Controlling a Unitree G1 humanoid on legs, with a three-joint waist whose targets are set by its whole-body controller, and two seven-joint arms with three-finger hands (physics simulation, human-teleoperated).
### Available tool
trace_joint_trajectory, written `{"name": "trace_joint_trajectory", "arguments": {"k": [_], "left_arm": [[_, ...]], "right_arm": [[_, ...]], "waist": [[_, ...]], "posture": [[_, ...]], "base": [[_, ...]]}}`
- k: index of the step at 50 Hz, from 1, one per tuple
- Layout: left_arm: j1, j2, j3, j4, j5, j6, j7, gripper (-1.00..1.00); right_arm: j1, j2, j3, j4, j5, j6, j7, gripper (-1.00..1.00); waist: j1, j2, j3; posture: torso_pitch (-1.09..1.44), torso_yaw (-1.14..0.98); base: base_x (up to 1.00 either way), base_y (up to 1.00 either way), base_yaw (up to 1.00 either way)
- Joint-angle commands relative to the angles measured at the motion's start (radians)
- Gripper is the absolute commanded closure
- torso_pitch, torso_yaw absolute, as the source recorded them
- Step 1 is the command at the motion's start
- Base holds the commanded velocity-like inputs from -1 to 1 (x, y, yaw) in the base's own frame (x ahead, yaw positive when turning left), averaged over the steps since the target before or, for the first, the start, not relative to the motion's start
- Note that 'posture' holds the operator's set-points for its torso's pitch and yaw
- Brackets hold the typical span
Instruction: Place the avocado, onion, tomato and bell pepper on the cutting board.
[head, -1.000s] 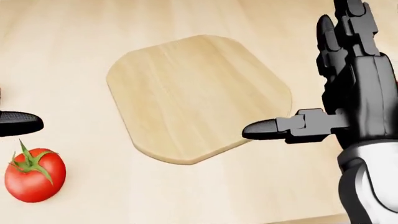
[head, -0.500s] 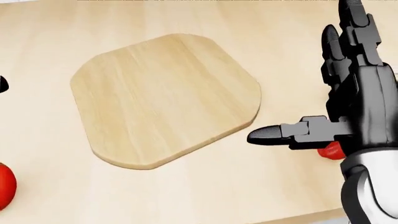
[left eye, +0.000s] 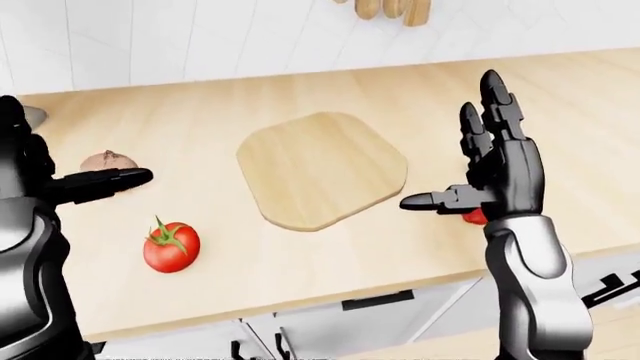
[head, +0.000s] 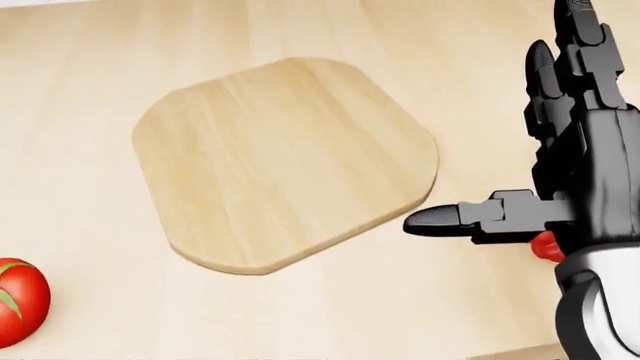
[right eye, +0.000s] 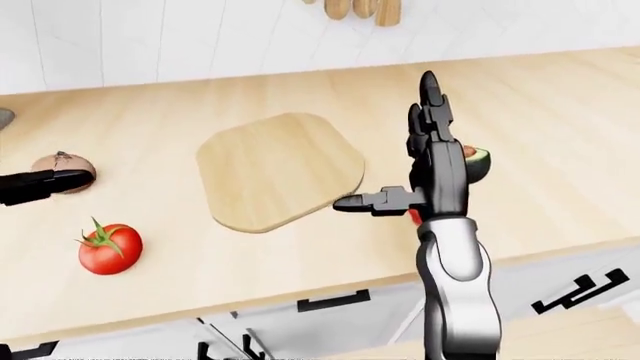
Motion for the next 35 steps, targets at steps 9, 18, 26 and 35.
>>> {"name": "trace_joint_trajectory", "arguments": {"k": [9,18,26,35], "left_arm": [[-0.009,0.01,0.012,0.061,0.014,-0.13,0.037,-1.0],[-0.022,-0.005,-0.026,0.189,0.013,-0.231,0.079,-1.0],[-0.057,0.001,-0.046,0.297,0.004,-0.301,0.099,-1.0],[-0.061,0.018,-0.052,0.403,0.016,-0.378,0.16,-1.0]], "right_arm": [[-0.012,-0.006,-0.011,-0.031,-0.002,-0.035,0.002,-1.0],[-0.009,-0.001,-0.002,-0.016,-0.013,-0.049,0.001,-1.0],[-0.013,-0.003,-0.005,-0.016,-0.013,-0.045,0.004,-1.0],[-0.028,-0.01,-0.007,-0.021,-0.011,-0.029,0.006,-1.0]], "waist": [[0.002,0.009,-0.023],[0.003,0.011,-0.027],[0.004,0.01,-0.03],[0.002,0.011,-0.035]], "posture": [[0.0,0.0],[0.0,0.0],[0.0,0.0],[0.0,0.0]], "base": [[0.0,0.0,0.0],[0.0,0.0,0.0],[0.0,0.0,0.0],[0.0,0.0,0.0]]}}
